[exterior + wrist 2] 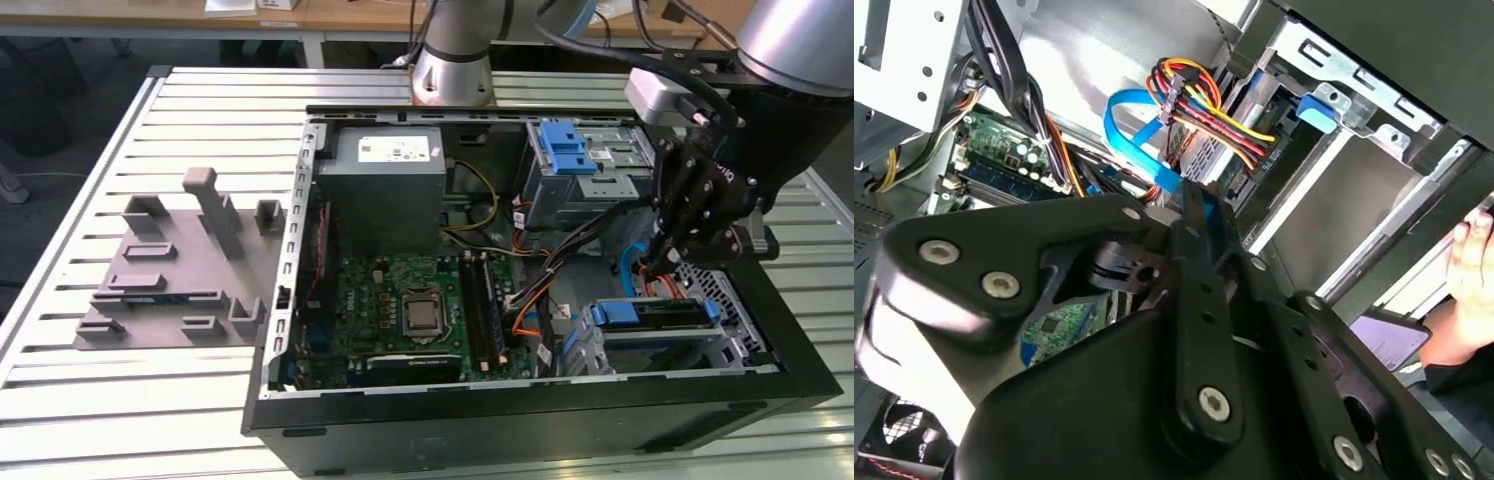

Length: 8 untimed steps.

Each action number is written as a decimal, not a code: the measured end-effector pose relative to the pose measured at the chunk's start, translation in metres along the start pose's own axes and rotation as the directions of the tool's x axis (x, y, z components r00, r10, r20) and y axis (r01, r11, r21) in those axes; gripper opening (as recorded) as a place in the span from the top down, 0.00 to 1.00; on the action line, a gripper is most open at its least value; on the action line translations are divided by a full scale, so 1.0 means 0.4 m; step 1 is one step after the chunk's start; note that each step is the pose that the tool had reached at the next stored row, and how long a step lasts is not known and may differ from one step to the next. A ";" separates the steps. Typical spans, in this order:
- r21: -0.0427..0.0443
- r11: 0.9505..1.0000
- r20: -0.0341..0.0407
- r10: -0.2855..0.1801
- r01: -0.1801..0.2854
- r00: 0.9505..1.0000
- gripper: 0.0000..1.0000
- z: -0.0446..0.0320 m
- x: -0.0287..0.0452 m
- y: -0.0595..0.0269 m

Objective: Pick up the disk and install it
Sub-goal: 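Insert the second disk wire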

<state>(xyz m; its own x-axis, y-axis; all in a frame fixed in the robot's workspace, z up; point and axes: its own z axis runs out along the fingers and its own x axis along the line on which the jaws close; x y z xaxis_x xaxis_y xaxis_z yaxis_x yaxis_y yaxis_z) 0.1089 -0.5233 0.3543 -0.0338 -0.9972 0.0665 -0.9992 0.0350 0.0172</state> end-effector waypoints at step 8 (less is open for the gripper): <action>0.001 1.000 0.001 -0.002 0.002 1.000 0.84 0.003 0.009 0.000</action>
<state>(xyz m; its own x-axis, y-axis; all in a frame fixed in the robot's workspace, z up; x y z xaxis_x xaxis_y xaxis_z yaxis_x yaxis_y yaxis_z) 0.1088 -0.5269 0.3533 -0.0321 -0.9974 0.0650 -0.9993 0.0332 0.0158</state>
